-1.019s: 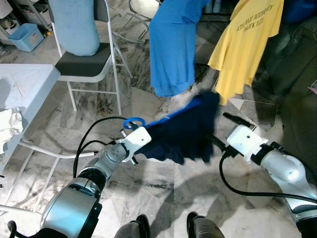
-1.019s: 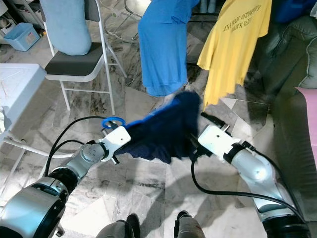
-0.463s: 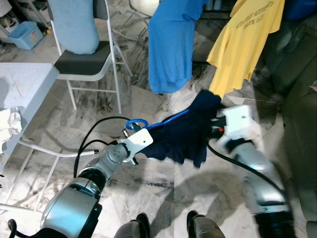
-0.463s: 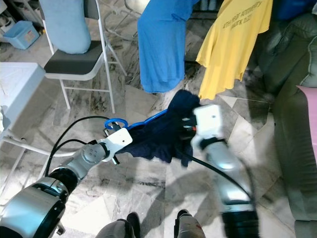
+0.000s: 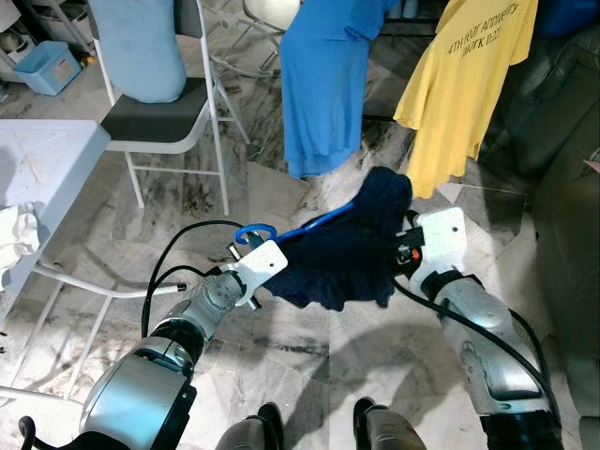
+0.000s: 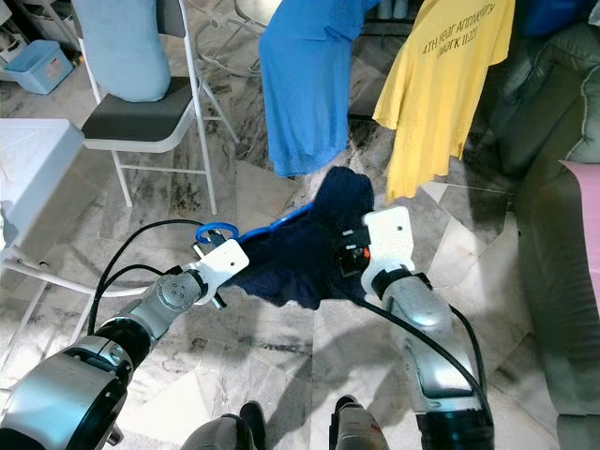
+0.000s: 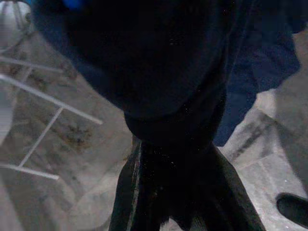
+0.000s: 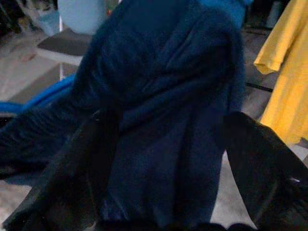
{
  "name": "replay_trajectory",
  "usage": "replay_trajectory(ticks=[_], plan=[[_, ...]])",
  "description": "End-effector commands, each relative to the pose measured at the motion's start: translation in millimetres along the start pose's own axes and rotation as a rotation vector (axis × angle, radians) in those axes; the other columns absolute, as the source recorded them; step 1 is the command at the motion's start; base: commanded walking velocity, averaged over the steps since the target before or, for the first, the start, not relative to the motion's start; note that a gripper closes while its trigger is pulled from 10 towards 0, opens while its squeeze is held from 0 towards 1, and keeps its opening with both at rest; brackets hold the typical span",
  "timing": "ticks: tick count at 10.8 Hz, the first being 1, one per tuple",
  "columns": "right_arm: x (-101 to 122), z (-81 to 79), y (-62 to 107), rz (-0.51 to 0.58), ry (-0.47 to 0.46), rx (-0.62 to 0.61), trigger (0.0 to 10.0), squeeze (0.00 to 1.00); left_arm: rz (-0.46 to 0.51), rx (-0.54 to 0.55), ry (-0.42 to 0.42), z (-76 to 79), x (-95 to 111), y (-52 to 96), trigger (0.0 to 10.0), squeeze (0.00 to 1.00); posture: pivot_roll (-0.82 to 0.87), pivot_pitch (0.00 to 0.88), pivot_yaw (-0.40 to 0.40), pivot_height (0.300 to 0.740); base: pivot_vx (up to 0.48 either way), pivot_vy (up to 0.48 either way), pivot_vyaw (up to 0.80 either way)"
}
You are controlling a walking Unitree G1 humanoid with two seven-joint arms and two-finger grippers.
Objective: Hang hanger
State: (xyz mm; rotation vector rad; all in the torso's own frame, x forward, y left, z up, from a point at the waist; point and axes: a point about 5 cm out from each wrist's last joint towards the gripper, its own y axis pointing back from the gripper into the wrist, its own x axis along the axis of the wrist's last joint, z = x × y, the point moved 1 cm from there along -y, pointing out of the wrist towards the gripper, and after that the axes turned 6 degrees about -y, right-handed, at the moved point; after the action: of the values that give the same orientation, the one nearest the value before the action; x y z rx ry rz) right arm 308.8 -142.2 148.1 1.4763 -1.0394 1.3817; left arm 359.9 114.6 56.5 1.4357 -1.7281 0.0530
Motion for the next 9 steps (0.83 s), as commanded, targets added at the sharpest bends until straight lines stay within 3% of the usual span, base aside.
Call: replay_trajectory(ticks=[1,3,6,7,8,9], plan=[[4.7,-10.9,-0.9,0.014,-0.018,0.028,10.0,0.00,-0.018,0.017,-0.003,-1.5,-5.8,1.6,10.0,0.00,-0.23,0.238,0.145,0.740,0.000,0.000,0.00],[14.2,-32.6,-7.1,0.043,-0.083,0.101,10.0,0.00,-0.021,0.018,-0.008,3.0,-5.7,1.0,10.0,0.00,-0.24,0.238,0.146,0.740,0.000,0.000,0.00],[5.9,-32.8,-16.7,-0.029,-0.085,0.048,10.0,0.00,-0.015,0.016,-0.007,7.7,-3.9,0.1,10.0,0.00,-0.24,0.234,0.139,0.740,0.000,0.000,0.00],[-1.1,-29.3,-21.2,-0.069,-0.088,0.010,4.1,0.00,-0.009,0.018,-0.003,8.2,-2.3,-0.3,10.0,0.00,-0.24,0.233,0.138,0.740,0.000,0.000,0.00],[-3.3,-30.2,-26.6,-0.075,-0.114,0.003,2.7,0.00,-0.002,0.018,0.004,8.6,-0.6,-0.7,10.0,0.00,-0.23,0.234,0.137,0.740,0.000,0.000,0.00],[-4.1,-32.2,-32.0,-0.076,-0.121,0.005,0.0,0.00,-0.002,0.017,0.010,9.5,-0.9,-0.7,10.0,0.00,-0.23,0.232,0.134,0.740,0.000,0.000,0.00]])
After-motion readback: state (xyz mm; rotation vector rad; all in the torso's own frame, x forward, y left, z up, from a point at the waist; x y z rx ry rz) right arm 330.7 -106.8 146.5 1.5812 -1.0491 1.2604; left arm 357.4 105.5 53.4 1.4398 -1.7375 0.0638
